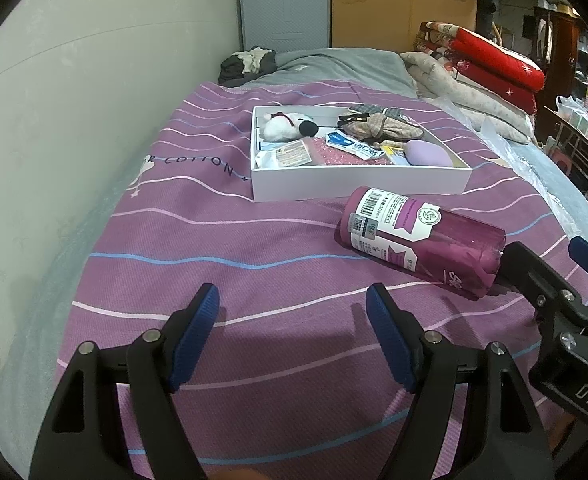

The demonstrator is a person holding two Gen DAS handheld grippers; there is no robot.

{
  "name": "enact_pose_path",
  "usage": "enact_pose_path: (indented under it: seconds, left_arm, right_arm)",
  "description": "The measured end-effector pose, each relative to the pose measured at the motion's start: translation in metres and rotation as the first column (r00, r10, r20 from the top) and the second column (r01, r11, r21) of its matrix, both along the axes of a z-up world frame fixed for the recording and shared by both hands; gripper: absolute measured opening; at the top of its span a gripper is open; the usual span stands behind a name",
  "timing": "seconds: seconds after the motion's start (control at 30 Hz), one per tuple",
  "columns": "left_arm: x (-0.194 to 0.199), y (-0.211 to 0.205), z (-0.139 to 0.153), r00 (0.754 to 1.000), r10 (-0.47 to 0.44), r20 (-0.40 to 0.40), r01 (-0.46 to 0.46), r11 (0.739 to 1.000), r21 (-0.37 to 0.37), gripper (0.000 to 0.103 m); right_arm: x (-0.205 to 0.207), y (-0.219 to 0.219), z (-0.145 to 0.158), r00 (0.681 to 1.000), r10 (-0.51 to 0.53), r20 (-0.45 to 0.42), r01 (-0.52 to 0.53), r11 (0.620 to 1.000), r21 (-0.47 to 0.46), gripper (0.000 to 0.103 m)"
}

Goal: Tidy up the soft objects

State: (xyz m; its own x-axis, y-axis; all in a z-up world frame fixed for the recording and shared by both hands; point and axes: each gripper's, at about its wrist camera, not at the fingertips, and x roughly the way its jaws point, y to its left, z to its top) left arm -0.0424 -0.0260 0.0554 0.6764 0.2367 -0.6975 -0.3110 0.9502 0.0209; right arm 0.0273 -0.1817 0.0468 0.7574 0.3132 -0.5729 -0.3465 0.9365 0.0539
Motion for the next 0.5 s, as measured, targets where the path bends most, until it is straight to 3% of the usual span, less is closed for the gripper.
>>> enact_pose_path:
  seconds: [0.5]
  left_arm:
    - [-0.0023, -0.0032, 0.0032, 1.0, -0.017, 0.019, 0.017, 1.0, -0.01, 0.076]
  right_arm:
    - [0.0008, -0.0013, -0.0038, 1.0, -0.004, -0.007, 0.004, 1.0, 0.01, 0.101]
